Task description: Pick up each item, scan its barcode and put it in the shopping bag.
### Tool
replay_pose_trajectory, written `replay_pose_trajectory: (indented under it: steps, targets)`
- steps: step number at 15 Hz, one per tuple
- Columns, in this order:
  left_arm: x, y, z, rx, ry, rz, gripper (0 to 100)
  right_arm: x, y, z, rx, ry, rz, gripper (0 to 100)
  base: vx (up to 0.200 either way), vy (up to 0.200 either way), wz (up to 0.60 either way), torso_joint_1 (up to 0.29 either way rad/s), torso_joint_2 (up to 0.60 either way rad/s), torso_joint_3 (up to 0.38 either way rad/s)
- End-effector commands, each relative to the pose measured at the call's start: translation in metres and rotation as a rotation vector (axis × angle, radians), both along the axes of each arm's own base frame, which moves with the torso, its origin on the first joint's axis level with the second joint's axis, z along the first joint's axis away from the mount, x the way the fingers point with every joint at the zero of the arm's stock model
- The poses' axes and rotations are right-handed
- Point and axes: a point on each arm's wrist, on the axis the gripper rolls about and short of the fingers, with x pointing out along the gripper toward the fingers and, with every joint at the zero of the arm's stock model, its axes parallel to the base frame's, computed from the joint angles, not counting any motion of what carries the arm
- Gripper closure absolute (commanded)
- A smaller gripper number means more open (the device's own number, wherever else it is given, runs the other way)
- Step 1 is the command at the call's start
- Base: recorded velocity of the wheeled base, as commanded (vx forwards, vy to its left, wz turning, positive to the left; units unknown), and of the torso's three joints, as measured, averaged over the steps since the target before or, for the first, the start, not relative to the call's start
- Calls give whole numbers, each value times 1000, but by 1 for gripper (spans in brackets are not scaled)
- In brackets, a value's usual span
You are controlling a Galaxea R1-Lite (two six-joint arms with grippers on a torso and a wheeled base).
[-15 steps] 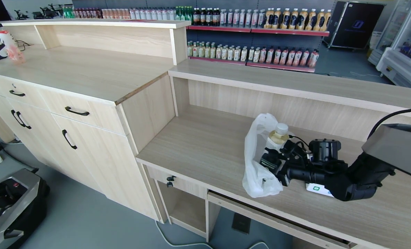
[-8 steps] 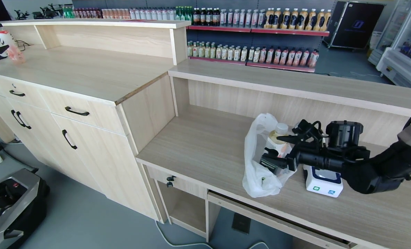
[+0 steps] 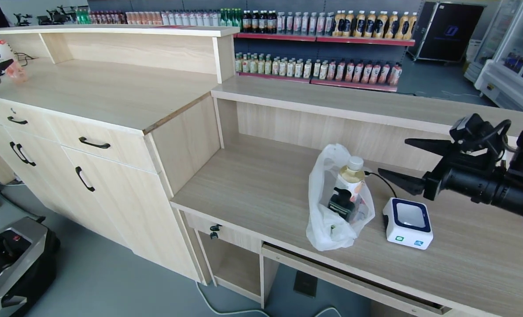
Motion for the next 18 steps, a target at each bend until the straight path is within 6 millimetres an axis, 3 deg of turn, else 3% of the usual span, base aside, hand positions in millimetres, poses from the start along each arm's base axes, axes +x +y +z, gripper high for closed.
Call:
replay_pose_trajectory:
  steps: [1, 4, 9, 11, 13, 16, 18]
  targets:
    - [0, 0, 0, 0, 1, 0, 0, -26, -17, 28, -10, -95, -81, 0, 0, 0, -600, -2, 2, 2]
    - [0, 0, 0, -2, 1, 0, 0, -40, -22, 49, 72, -111, -241, 0, 0, 0, -600, 5, 1, 2]
    - [0, 0, 0, -2, 1, 0, 0, -60, -26, 67, 196, -66, -499, 0, 0, 0, -600, 1, 2, 0]
    - [0, 0, 0, 0, 1, 0, 0, -69, -28, 71, 286, -59, -518, 0, 0, 0, 0, 0, 0, 0]
    - [0, 0, 0, 0, 1, 0, 0, -86, -31, 61, 290, -52, -575, 0, 0, 0, 0, 0, 0, 0]
    - [0, 0, 0, 0, 1, 0, 0, -142, -31, 14, 307, 39, -640, 0, 0, 0, 0, 0, 0, 0]
    - [0, 0, 0, 0, 1, 0, 0, -192, -23, -28, 350, 90, -643, 0, 0, 0, 0, 0, 0, 0]
